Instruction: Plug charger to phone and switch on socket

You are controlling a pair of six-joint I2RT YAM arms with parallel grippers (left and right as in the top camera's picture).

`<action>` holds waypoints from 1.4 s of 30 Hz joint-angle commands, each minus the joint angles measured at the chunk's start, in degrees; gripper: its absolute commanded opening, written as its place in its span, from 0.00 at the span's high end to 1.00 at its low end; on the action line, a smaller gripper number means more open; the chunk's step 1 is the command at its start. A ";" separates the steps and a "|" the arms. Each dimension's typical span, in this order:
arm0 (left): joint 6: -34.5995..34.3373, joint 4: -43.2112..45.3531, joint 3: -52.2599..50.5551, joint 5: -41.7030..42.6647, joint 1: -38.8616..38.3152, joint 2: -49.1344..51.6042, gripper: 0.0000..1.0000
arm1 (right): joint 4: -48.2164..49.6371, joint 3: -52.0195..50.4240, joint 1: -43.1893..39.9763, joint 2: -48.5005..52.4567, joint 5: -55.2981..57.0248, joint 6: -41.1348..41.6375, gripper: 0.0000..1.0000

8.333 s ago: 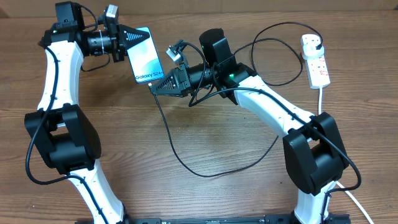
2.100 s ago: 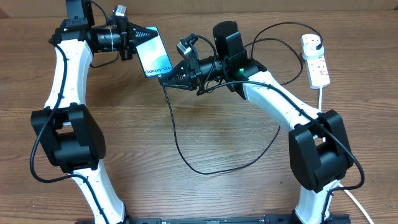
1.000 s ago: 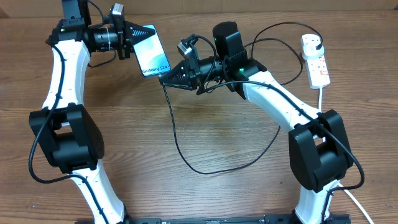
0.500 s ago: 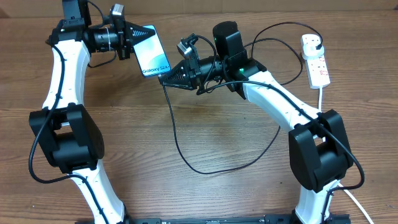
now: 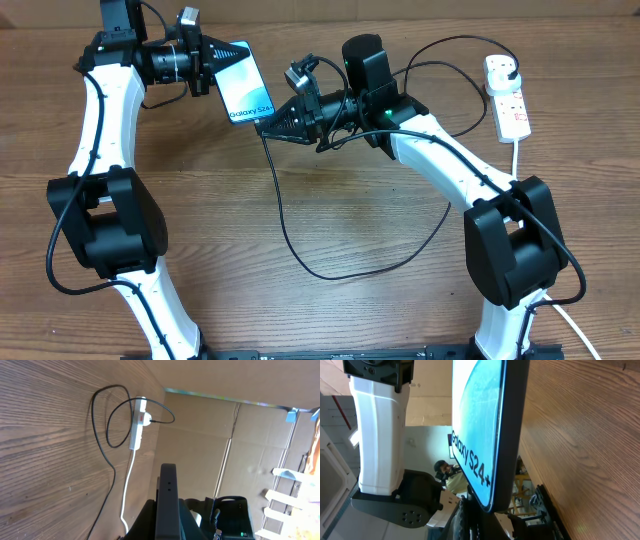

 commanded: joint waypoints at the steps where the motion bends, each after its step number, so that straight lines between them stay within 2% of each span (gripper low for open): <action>1: 1.16 -0.22 0.85 1.33 0.04 0.13 0.95 | 0.46 1.07 -0.11 0.28 -0.46 0.04 0.96; 20: 1.31 -0.24 0.85 0.70 -1.97 0.13 0.96 | 0.46 1.07 -0.13 0.28 -0.04 0.07 0.96; 42: 1.07 -0.52 0.85 1.38 -0.90 0.13 0.95 | 0.42 1.07 -0.11 0.28 -0.07 -0.24 0.96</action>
